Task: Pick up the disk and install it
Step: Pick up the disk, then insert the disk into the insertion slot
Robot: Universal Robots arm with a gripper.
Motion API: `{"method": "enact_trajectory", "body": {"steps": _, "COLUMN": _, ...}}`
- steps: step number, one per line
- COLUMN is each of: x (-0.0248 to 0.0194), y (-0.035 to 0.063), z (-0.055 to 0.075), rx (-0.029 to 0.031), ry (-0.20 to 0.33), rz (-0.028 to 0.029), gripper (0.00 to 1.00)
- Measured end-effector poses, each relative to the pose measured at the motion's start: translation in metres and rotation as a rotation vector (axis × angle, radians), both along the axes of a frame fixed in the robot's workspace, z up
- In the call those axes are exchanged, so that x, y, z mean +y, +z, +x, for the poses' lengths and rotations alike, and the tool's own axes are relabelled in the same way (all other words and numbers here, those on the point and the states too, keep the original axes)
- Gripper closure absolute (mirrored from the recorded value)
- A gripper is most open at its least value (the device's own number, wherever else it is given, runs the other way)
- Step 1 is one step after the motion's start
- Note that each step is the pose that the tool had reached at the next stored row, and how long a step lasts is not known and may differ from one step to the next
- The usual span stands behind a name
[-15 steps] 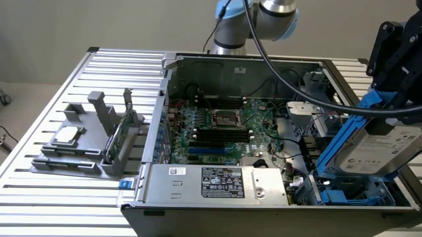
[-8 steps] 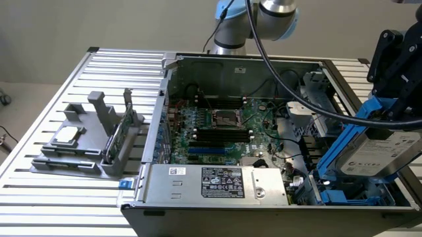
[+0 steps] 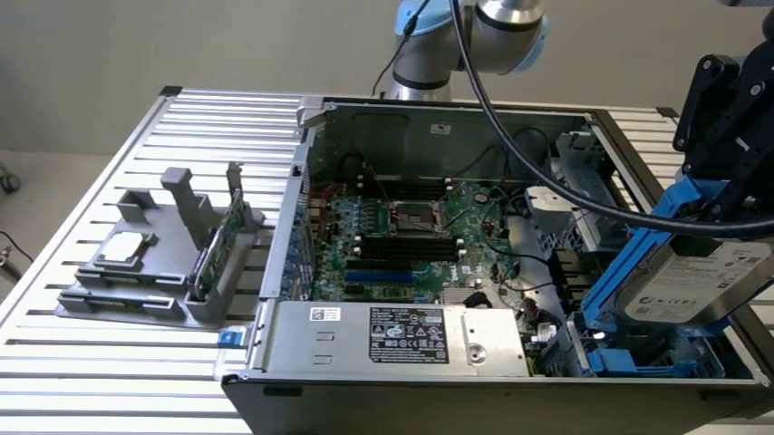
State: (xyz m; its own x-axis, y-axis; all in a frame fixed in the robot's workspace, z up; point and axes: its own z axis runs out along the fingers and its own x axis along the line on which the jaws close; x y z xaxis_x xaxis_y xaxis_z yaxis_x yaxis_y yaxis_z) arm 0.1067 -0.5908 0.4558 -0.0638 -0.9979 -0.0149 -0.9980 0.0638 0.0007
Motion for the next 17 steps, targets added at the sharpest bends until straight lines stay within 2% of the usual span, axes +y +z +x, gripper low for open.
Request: {"method": "enact_trajectory", "body": {"steps": 17, "x": 0.0000, "y": 0.0000, "z": 0.0000, "rx": 0.0000, "ry": 0.000, "rz": 0.0010, "gripper": 0.67}}
